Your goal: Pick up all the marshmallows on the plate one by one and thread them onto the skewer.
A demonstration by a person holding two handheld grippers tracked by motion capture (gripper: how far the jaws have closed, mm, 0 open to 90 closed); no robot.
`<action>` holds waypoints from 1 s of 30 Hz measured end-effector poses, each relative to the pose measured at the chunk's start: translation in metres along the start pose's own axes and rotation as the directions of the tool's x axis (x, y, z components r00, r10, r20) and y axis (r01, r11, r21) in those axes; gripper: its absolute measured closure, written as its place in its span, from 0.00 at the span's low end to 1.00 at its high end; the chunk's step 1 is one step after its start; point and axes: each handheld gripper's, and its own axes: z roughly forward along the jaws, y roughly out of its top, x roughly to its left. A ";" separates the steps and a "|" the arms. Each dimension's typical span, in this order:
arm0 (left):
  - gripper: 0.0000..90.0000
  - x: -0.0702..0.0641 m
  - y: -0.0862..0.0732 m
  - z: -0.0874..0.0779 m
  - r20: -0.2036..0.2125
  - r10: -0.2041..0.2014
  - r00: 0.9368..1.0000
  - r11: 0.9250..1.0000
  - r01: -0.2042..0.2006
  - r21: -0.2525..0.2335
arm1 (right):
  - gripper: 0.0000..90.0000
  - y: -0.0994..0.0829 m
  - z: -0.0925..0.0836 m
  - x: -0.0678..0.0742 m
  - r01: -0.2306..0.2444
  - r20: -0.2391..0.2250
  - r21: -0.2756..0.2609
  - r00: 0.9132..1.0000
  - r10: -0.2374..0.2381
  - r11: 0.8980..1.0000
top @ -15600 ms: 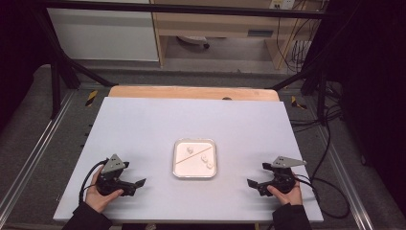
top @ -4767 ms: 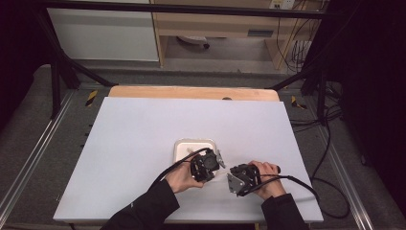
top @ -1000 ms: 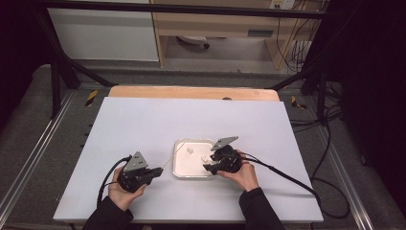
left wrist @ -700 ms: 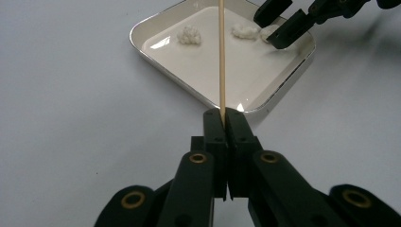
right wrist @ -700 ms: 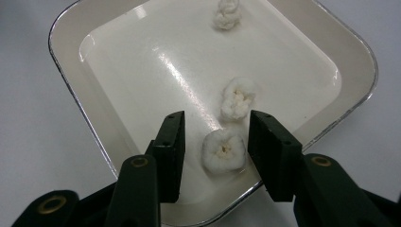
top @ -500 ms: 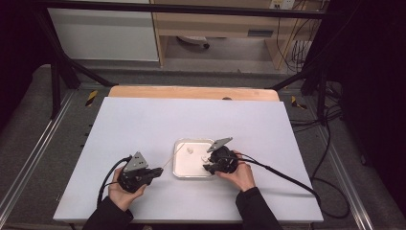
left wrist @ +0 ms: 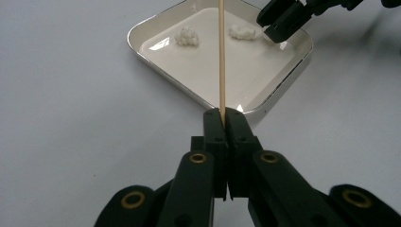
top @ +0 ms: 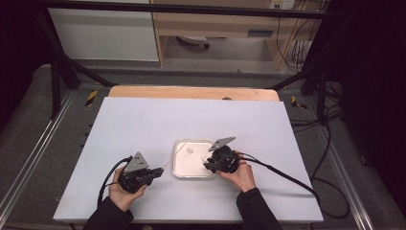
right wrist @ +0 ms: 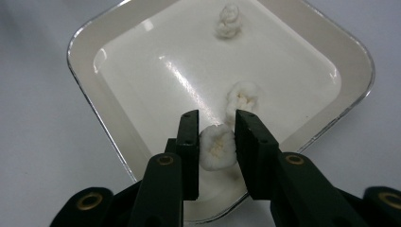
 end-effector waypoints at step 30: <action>0.99 -0.021 0.004 0.007 0.049 0.063 0.997 0.997 -0.060 -0.054 | 0.82 0.024 -0.066 -0.009 -0.199 -0.279 -0.377 0.956 0.094 0.905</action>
